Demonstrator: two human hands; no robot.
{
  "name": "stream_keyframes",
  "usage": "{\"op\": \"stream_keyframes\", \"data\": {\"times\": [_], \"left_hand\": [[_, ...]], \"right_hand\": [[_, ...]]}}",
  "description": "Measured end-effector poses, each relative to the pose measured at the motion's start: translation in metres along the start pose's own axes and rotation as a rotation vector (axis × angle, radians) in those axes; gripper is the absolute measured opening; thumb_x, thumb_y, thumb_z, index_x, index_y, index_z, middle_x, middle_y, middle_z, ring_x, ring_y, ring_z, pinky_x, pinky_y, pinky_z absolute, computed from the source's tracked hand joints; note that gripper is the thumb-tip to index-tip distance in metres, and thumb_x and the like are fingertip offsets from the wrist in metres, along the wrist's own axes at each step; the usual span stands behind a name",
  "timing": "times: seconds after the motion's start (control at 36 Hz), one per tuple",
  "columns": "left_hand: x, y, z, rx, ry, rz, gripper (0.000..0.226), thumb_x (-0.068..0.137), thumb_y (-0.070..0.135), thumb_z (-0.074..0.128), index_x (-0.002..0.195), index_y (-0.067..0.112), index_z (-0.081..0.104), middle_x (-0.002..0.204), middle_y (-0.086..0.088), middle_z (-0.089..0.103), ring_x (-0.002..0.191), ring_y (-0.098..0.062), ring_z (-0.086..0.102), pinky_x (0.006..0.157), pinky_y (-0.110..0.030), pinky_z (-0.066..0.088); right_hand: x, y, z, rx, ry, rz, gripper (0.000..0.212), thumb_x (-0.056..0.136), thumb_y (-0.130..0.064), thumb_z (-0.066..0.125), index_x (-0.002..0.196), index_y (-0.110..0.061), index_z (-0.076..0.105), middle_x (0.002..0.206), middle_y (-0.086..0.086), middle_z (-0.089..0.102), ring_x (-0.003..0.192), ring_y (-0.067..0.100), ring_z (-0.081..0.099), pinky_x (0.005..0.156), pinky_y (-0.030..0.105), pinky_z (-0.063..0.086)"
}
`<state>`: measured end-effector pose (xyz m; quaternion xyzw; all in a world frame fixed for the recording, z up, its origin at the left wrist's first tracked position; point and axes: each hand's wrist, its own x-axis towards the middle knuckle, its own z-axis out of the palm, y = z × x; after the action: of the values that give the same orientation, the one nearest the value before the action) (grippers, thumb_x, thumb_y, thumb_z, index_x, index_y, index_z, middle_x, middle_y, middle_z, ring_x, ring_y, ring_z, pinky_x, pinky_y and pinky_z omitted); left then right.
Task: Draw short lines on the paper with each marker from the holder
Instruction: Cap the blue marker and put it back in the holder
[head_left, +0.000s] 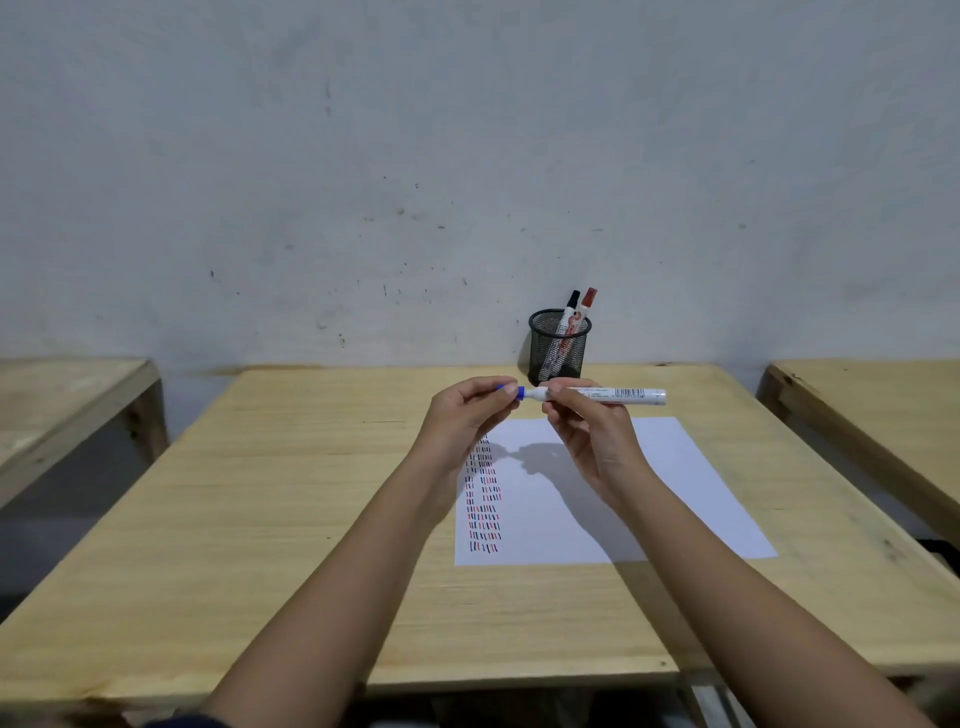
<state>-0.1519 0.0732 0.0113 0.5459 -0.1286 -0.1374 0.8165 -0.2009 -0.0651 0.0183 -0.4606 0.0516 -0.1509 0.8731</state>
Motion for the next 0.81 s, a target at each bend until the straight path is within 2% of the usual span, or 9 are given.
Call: {"op": "stream_keyframes", "data": {"times": [0.19,0.28,0.36,0.44,0.53,0.61,0.69,0.81], "left_hand": [[-0.004,0.011,0.008,0.062,-0.037,0.032,0.006,0.082,0.003,0.066,0.082,0.007,0.070,0.071,-0.003,0.070,0.069,-0.010,0.066,0.076,-0.014,0.055],[-0.005,0.014,0.013,0.118,-0.042,0.082,0.005,0.084,0.003,0.064,0.086,0.005,0.069,0.072,-0.004,0.071,0.066,-0.009,0.067,0.078,-0.015,0.056],[-0.008,0.020,0.016,0.177,-0.038,0.128,0.005,0.085,0.004,0.063,0.086,0.006,0.068,0.071,-0.002,0.071,0.064,-0.007,0.067,0.077,-0.015,0.056],[-0.013,0.026,0.013,0.241,-0.048,0.154,0.006,0.084,0.004,0.065,0.083,0.008,0.068,0.071,-0.003,0.070,0.065,-0.005,0.068,0.077,-0.015,0.056],[-0.017,0.034,0.009,0.229,-0.047,0.154,0.006,0.084,0.006,0.065,0.086,0.009,0.069,0.075,-0.005,0.069,0.072,-0.010,0.068,0.085,-0.018,0.055],[-0.019,0.042,0.005,0.184,-0.020,0.160,0.006,0.083,0.005,0.065,0.086,0.008,0.070,0.076,-0.005,0.069,0.071,-0.010,0.066,0.082,-0.017,0.055],[-0.020,0.048,0.002,0.141,-0.018,0.140,0.007,0.081,0.002,0.068,0.086,0.006,0.070,0.081,-0.009,0.069,0.070,-0.011,0.069,0.073,-0.014,0.056],[-0.015,0.053,0.005,0.088,-0.010,0.142,0.009,0.079,-0.002,0.067,0.086,0.003,0.070,0.073,-0.005,0.073,0.068,-0.013,0.071,0.071,-0.015,0.056]], "right_hand": [[-0.007,-0.004,0.011,0.037,-0.004,0.003,0.011,0.083,0.007,0.058,0.076,-0.002,0.062,0.065,0.005,0.060,0.051,0.007,0.058,0.055,0.012,0.051],[-0.013,-0.003,0.018,0.120,0.013,-0.023,0.013,0.084,0.007,0.057,0.075,-0.002,0.061,0.060,0.002,0.064,0.053,0.007,0.061,0.057,0.012,0.052],[-0.019,-0.003,0.022,0.210,0.012,-0.006,0.008,0.085,0.005,0.058,0.079,-0.001,0.060,0.069,0.005,0.063,0.058,0.006,0.064,0.062,0.012,0.054],[-0.024,-0.009,0.020,0.172,-0.016,0.036,0.008,0.085,0.004,0.058,0.081,-0.002,0.061,0.074,0.009,0.062,0.057,0.007,0.064,0.060,0.012,0.054],[-0.027,-0.019,0.016,0.127,-0.040,0.035,0.007,0.085,0.002,0.059,0.083,-0.004,0.063,0.079,0.012,0.060,0.057,0.009,0.063,0.057,0.012,0.053],[-0.026,-0.030,0.008,0.128,-0.019,0.012,0.006,0.084,0.002,0.060,0.084,-0.003,0.063,0.073,0.006,0.062,0.056,0.007,0.063,0.057,0.011,0.052],[-0.025,-0.040,-0.004,-0.048,-0.087,-0.011,0.009,0.083,0.002,0.059,0.089,-0.003,0.064,0.064,0.000,0.068,0.061,0.006,0.066,0.063,0.011,0.052],[-0.023,-0.049,-0.019,-0.378,-0.209,-0.047,0.013,0.079,0.007,0.062,0.085,-0.002,0.067,0.071,0.004,0.070,0.067,0.015,0.066,0.066,0.016,0.053]]}}
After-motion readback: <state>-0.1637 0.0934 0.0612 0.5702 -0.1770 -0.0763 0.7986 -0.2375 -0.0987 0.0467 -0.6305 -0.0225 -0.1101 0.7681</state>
